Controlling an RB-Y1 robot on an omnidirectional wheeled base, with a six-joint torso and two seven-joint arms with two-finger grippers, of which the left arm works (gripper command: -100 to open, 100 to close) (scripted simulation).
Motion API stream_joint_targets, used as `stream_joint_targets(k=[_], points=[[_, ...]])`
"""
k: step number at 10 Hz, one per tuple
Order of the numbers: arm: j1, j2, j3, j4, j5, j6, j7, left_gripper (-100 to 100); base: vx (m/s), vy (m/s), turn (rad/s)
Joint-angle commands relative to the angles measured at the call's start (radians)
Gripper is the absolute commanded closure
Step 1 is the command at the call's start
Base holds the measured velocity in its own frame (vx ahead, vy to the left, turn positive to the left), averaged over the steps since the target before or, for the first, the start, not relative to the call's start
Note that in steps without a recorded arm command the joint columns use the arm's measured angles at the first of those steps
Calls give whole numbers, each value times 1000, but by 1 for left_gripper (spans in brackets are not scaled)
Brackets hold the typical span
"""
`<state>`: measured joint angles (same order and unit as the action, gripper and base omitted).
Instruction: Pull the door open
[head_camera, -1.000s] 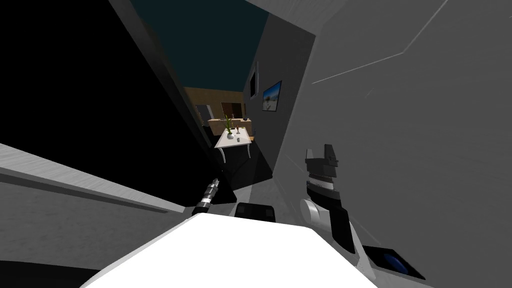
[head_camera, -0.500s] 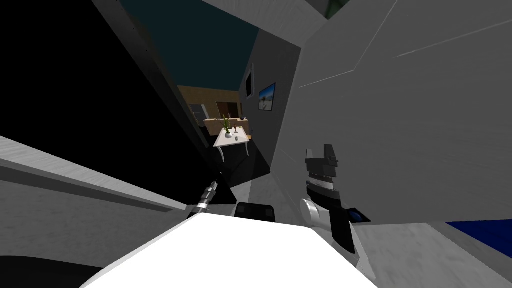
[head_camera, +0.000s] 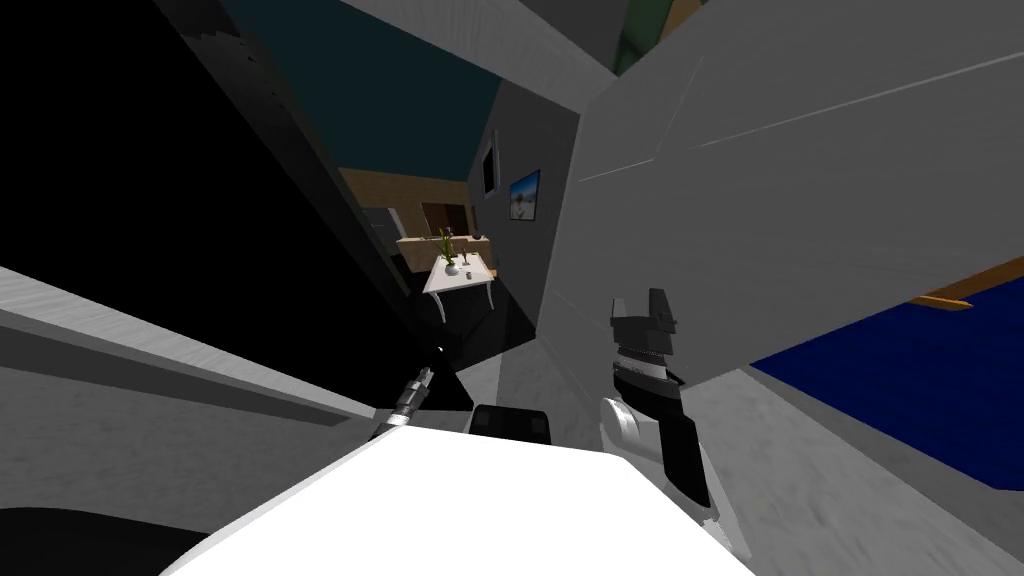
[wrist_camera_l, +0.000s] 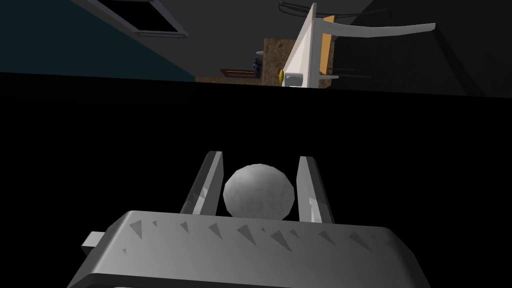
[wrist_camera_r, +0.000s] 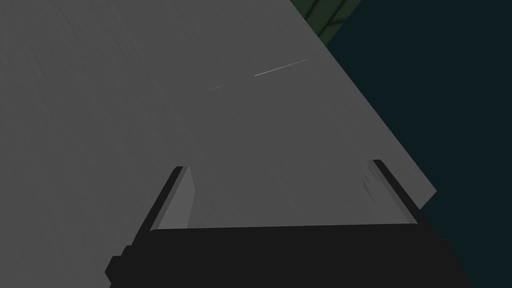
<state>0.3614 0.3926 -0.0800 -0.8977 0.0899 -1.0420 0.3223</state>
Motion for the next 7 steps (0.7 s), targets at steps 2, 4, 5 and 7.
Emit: stream_joint_targets(k=[2, 4, 5, 7], points=[[12, 18, -5, 31, -2, -46, 14, 100, -176, 13, -81], [25, 34, -12, 43, -5, -78, 27, 100, -148, 34, -115], [30, 40, -14, 47, -6, -90, 31, 100, -197, 48, -144], [32, 38, -20, 39, -9, -86, 31, 100, -149, 16, -68]])
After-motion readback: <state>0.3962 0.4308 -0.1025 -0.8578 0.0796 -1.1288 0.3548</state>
